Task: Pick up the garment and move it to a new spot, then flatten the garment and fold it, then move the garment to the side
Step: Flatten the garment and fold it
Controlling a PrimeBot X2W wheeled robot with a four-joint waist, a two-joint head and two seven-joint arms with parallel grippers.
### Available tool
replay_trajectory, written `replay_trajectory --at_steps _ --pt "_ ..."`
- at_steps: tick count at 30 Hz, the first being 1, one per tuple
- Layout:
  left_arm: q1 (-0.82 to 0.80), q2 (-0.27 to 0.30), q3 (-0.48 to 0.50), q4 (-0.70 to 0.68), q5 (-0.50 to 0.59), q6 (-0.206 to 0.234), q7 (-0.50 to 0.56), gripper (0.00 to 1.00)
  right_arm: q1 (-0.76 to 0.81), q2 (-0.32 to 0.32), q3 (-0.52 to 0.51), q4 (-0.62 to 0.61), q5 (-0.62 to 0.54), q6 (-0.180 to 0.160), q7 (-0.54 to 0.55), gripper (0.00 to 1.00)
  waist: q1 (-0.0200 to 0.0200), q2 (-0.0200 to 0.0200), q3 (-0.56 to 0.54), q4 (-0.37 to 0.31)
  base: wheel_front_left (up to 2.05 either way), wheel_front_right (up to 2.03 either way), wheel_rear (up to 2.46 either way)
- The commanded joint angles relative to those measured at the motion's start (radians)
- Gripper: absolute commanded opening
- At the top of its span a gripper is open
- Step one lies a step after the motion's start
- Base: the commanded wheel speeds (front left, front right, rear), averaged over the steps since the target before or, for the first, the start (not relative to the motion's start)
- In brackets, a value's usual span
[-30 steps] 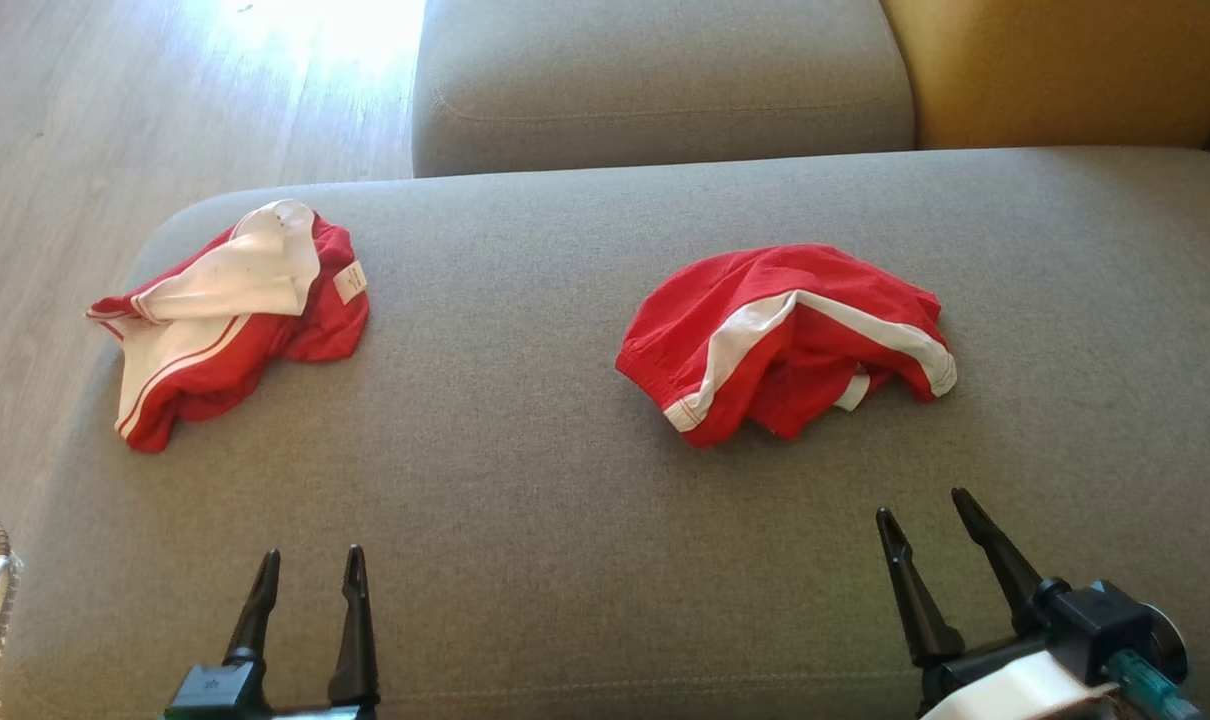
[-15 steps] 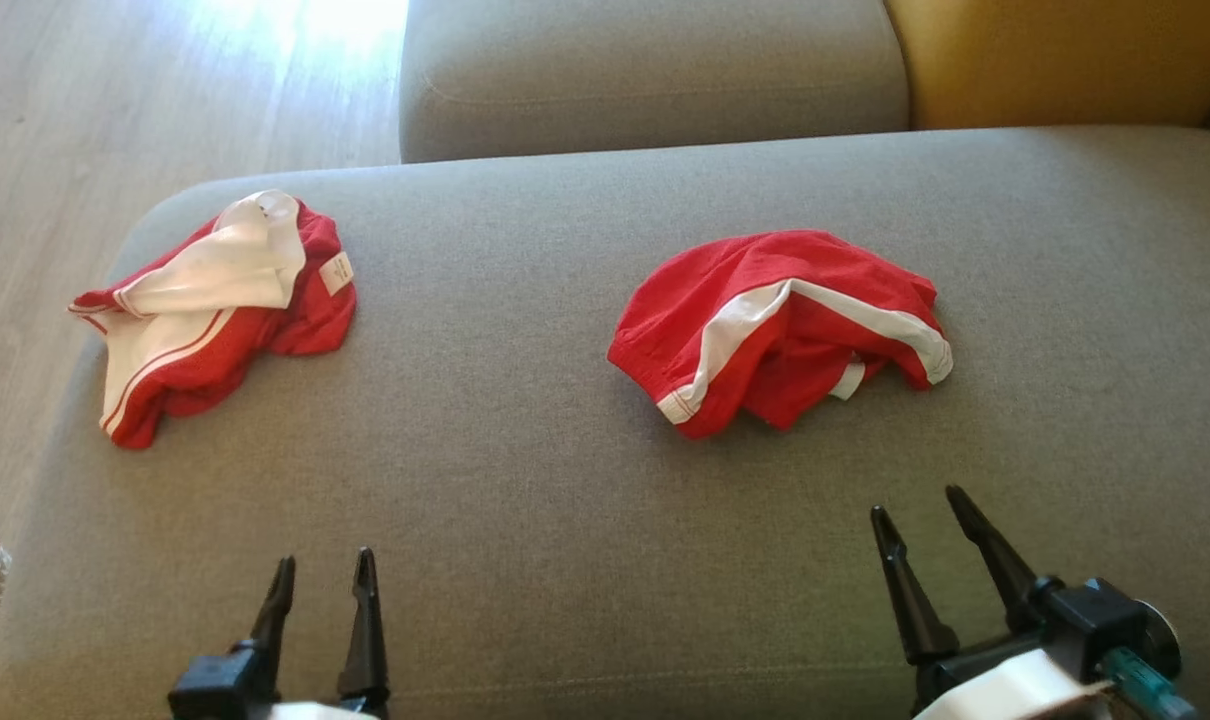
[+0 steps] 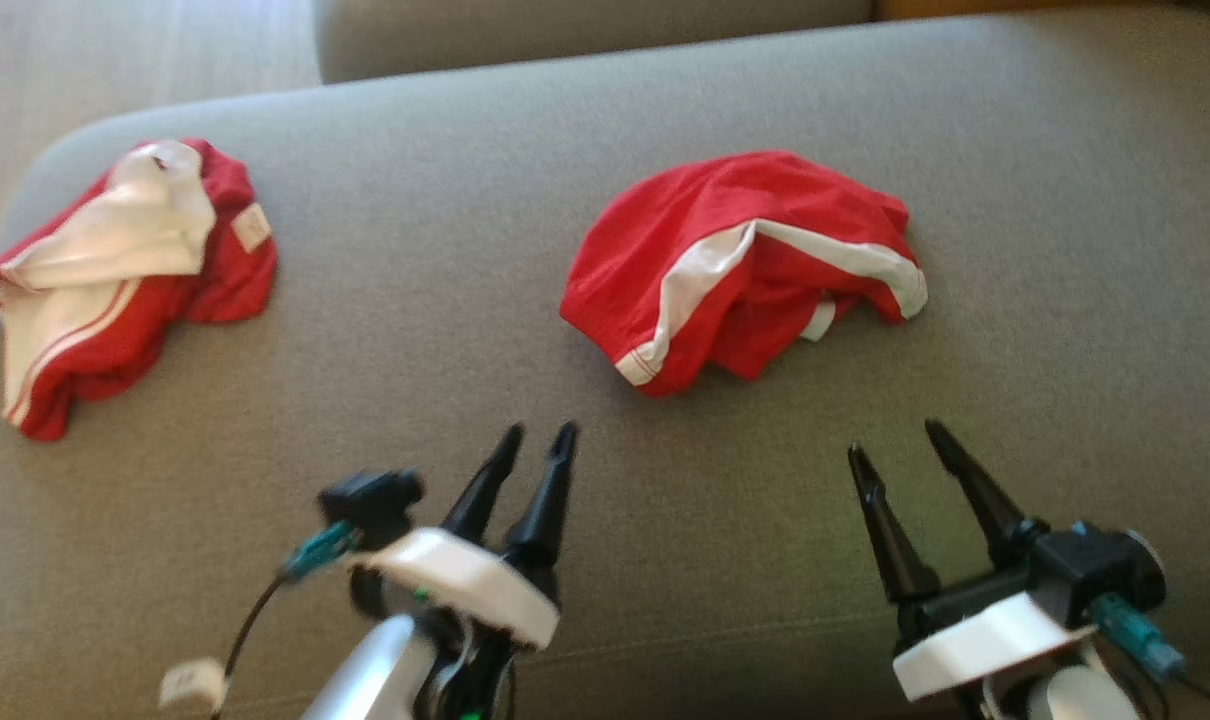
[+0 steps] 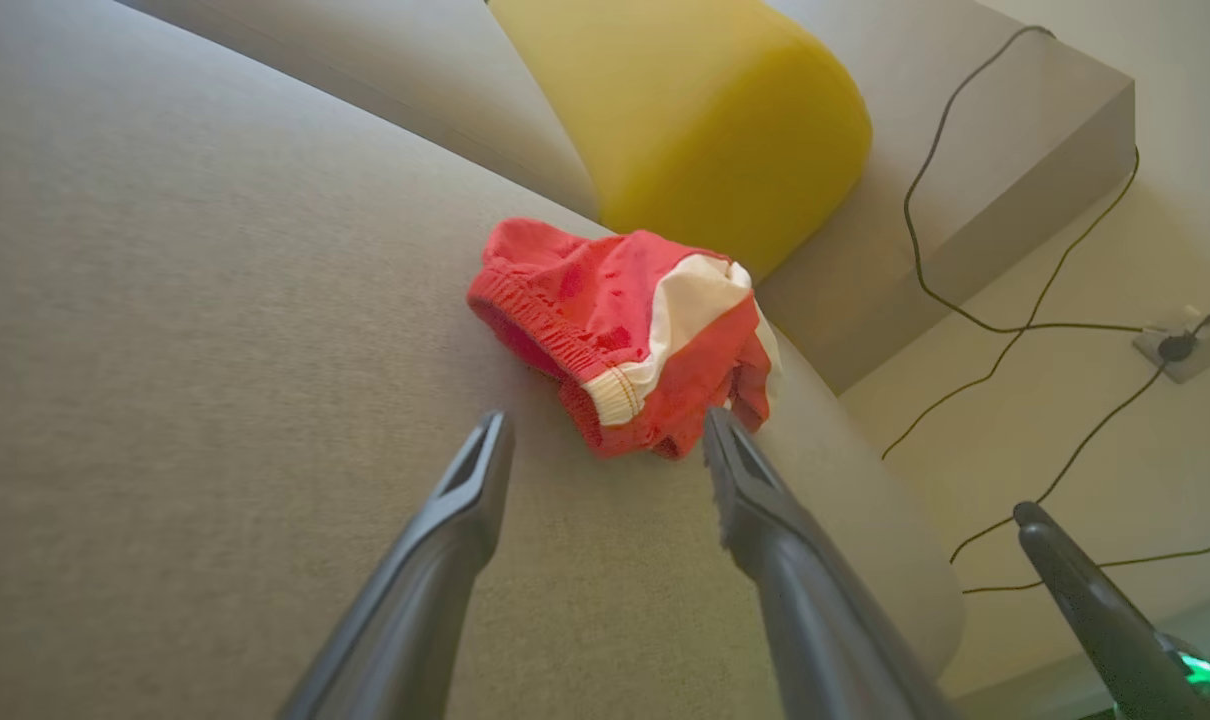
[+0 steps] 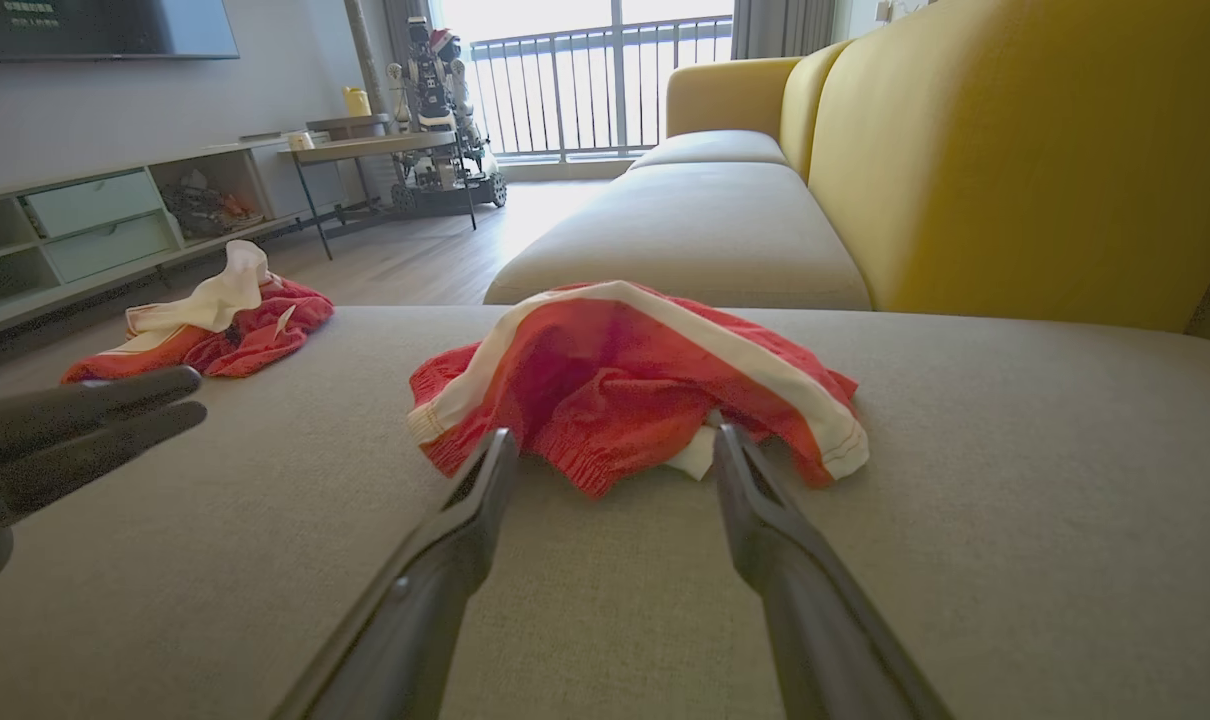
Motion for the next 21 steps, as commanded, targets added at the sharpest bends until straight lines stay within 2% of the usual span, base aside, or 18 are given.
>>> replay_trajectory --at_steps 1,5,12,21 --pt "-0.078 -0.002 -0.002 -0.002 -0.011 -0.008 -0.012 1.0 -0.052 -0.007 0.021 -0.046 -0.001 0.0 -0.009 1.0 -0.0001 0.0 0.04 -0.026 0.0 0.0 0.0" --pt "-0.184 -0.002 -0.079 0.065 -0.063 -0.02 -0.012 1.0 -0.075 -0.007 0.029 -0.065 0.009 0.0 -0.009 1.0 -0.0001 0.0 0.082 -0.045 0.0 0.0 0.0" --pt "-0.285 -0.002 -0.143 0.161 -0.098 -0.026 -0.012 1.0 -0.107 -0.007 0.047 -0.083 0.021 0.0 -0.009 1.0 -0.0001 0.0 0.121 -0.083 0.0 0.0 0.0" --pt "-0.322 -0.002 -0.117 0.196 -0.092 -0.027 -0.012 1.0 -0.117 -0.007 0.05 -0.09 0.028 0.0 -0.009 1.0 -0.0001 0.0 0.143 -0.113 0.0 0.0 0.0"
